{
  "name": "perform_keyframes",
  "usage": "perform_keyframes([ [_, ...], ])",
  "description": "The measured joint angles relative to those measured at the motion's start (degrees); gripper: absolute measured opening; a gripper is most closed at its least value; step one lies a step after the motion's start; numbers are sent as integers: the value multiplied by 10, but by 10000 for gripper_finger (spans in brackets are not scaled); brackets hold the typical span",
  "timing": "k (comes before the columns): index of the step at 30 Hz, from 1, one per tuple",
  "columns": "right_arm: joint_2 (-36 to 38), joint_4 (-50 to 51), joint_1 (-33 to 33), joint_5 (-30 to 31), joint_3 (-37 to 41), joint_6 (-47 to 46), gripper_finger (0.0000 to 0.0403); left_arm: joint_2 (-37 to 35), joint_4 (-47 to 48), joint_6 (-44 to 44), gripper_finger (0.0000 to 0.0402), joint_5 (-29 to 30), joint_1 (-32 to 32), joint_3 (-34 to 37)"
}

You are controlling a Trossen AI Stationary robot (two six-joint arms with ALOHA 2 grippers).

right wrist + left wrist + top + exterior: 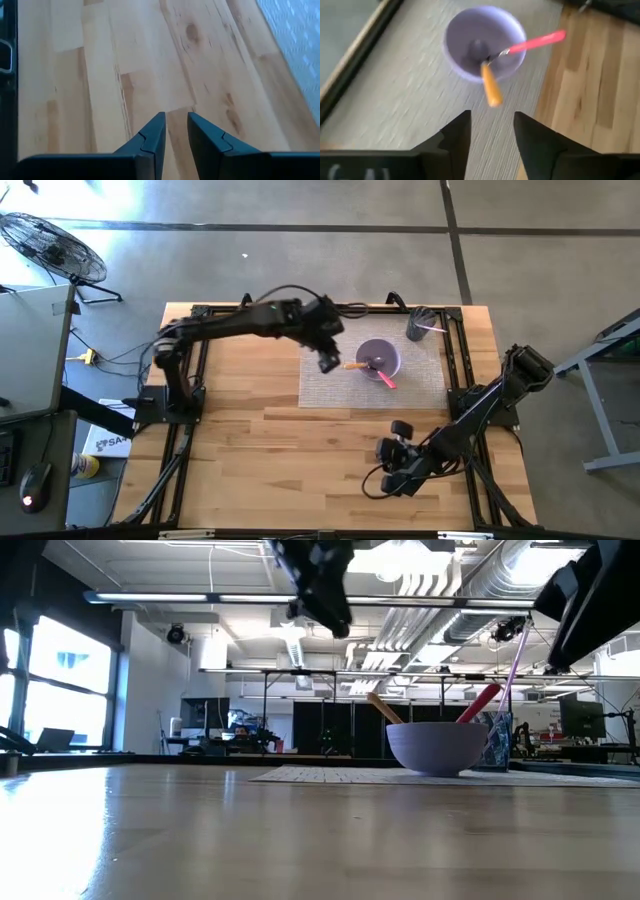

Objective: Pick & Place Utensil
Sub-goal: Return to Home Position

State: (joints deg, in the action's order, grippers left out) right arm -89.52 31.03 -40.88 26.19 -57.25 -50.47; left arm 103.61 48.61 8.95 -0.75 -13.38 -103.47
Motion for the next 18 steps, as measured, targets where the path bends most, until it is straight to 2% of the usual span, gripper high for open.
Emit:
perform_keyframes([
  [4, 0, -12, 10, 11, 0, 60, 74, -57, 30, 3, 112, 44, 14, 36],
  [7, 0, -39, 29, 28, 0, 93, 74, -103, -20, 12, 80, 38, 35, 105],
  [14, -1, -158, 75, 24, 0, 185, 66, -228, -217, 36, 8, 9, 65, 366],
  [18, -2, -210, 96, 12, 0, 238, 44, -306, -360, 94, 8, -14, 91, 539],
])
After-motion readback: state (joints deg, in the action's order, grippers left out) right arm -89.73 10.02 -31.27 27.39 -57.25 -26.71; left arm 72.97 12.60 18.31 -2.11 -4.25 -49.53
